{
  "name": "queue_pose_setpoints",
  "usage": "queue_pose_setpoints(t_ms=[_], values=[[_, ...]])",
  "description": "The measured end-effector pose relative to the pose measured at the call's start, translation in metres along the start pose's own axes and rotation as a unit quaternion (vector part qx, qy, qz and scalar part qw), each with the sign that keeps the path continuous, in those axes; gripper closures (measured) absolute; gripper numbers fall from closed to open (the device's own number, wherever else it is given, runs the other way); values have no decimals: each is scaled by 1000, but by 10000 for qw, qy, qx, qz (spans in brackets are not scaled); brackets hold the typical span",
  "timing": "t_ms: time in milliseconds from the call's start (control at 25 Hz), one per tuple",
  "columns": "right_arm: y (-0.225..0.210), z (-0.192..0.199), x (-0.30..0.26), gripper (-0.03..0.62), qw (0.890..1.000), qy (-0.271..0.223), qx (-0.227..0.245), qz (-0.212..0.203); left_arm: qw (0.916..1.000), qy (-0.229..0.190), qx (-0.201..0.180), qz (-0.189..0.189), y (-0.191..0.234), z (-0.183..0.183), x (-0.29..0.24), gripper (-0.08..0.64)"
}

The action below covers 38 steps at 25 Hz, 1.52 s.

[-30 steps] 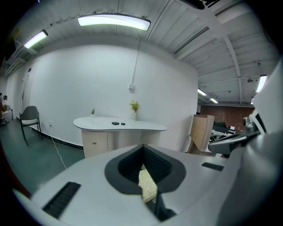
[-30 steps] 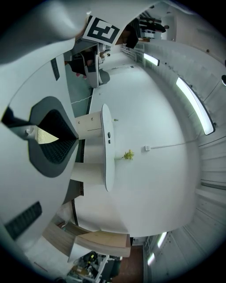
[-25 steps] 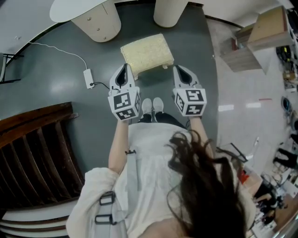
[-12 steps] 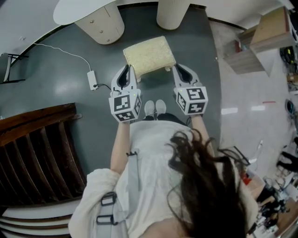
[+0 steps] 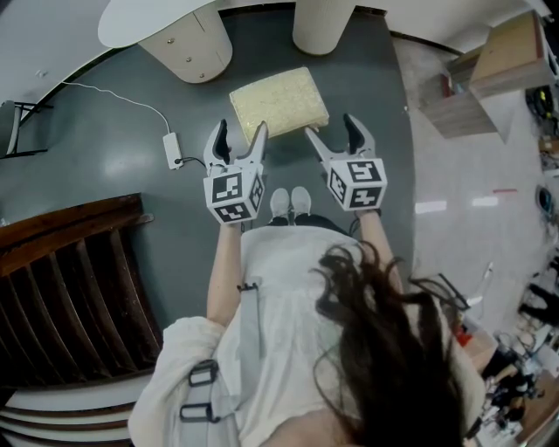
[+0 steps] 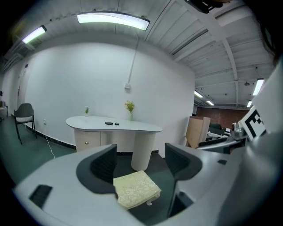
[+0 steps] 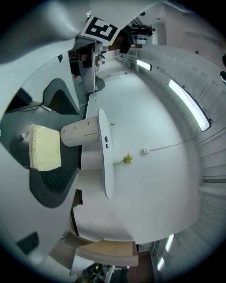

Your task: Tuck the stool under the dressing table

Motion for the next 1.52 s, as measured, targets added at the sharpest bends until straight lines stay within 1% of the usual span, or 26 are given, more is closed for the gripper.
queue_pose_setpoints(t_ms=[120,200,400,560,680,720,760,840,920,1000,1080,1240,1360,1520], values=[[-3,5,-2,250,9999,94,-35,28,9997,40,-150,176,-1,3,-1,238],[-7,5,-2,250,9999,86,-96,58,9995,90,-241,209,-2,4,-3,238],[-17,1,0,250,9984,-5,-571,10,9993,191,-258,182,0,6,-6,238],[-30,10,-4,250,9981,167,-589,57,9991,106,-403,20,2,9,-5,239],[-38,11,-9,250,9982,195,-564,93,9994,211,-291,16,2,16,-8,239],[-41,11,-12,250,9983,193,-545,99,9991,282,-311,50,2,20,-11,239],[-44,11,-15,250,9984,204,-514,102,9984,364,-425,88,2,24,-14,239],[-51,13,-25,250,9988,253,-407,103,9947,528,-871,169,3,35,-25,239],[-61,20,-39,250,9992,324,-235,98,9895,653,-1268,249,6,50,-40,239],[-72,30,-57,250,9991,411,-38,86,9868,749,-1406,280,11,69,-57,239],[-86,43,-77,250,9987,481,127,94,9873,813,-1347,238,17,94,-77,239],[-109,79,-110,250,9964,711,466,79,9890,960,-1121,-84,31,151,-107,238],[-128,107,-137,250,9941,836,680,91,9889,1019,-1077,-84,37,187,-129,238],[-148,150,-175,251,9898,1066,928,155,9884,1160,-975,-34,36,243,-151,238]])
Point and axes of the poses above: the fingertips, and each gripper's own axes: x backward along the fingers, y to its left, z out of its underside, the point moved 5 cm from there along x, backward along the fingers, and after that the axes turned 11 degrees about -x, right-handed, at the moved point
